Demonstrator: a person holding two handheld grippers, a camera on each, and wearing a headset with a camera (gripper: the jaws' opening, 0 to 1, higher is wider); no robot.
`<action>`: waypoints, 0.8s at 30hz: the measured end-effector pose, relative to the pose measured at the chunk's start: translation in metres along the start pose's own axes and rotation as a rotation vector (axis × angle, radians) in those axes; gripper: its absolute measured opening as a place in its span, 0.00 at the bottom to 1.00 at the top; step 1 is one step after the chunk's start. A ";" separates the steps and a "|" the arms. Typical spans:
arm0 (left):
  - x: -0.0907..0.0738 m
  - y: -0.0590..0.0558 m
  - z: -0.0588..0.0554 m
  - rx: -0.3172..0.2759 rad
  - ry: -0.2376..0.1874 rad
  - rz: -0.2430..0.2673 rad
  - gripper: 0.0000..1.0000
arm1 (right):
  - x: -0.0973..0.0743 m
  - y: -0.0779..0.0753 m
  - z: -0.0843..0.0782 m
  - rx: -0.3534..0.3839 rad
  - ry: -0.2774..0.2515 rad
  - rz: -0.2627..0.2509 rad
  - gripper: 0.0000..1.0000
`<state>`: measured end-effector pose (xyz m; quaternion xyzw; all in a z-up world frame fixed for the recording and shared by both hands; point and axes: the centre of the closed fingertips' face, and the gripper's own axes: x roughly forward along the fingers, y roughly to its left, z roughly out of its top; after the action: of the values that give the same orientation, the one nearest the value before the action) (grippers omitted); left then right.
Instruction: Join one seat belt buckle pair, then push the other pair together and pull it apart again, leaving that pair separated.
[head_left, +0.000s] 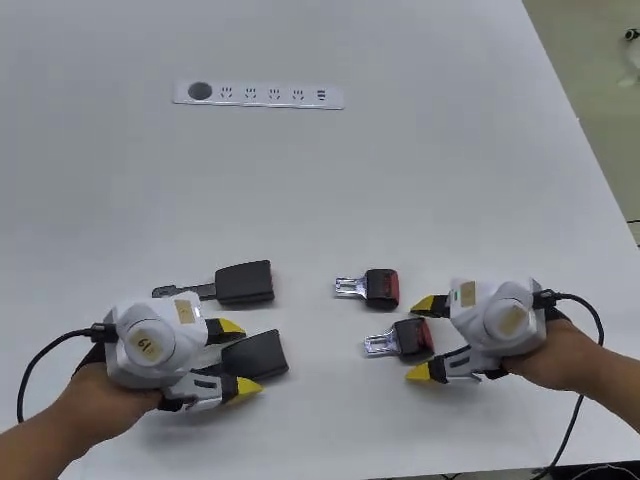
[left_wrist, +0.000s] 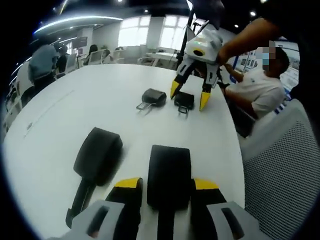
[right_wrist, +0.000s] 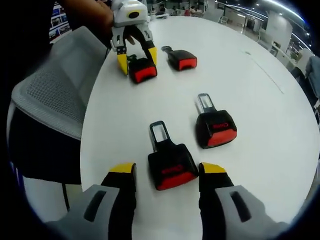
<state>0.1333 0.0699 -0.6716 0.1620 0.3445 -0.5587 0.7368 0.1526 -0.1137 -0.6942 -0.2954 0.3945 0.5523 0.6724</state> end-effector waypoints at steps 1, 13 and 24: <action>0.000 0.003 -0.002 0.022 0.002 0.002 0.39 | 0.000 0.000 0.001 -0.014 -0.002 -0.001 0.47; 0.006 -0.002 -0.008 0.180 0.052 -0.108 0.35 | -0.001 -0.002 0.000 -0.013 0.016 -0.021 0.35; 0.005 0.002 -0.015 0.265 0.104 -0.181 0.34 | 0.003 0.011 0.002 0.009 0.042 -0.033 0.35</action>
<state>0.1306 0.0762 -0.6861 0.2548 0.3186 -0.6543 0.6368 0.1423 -0.1080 -0.6955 -0.3105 0.4058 0.5330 0.6744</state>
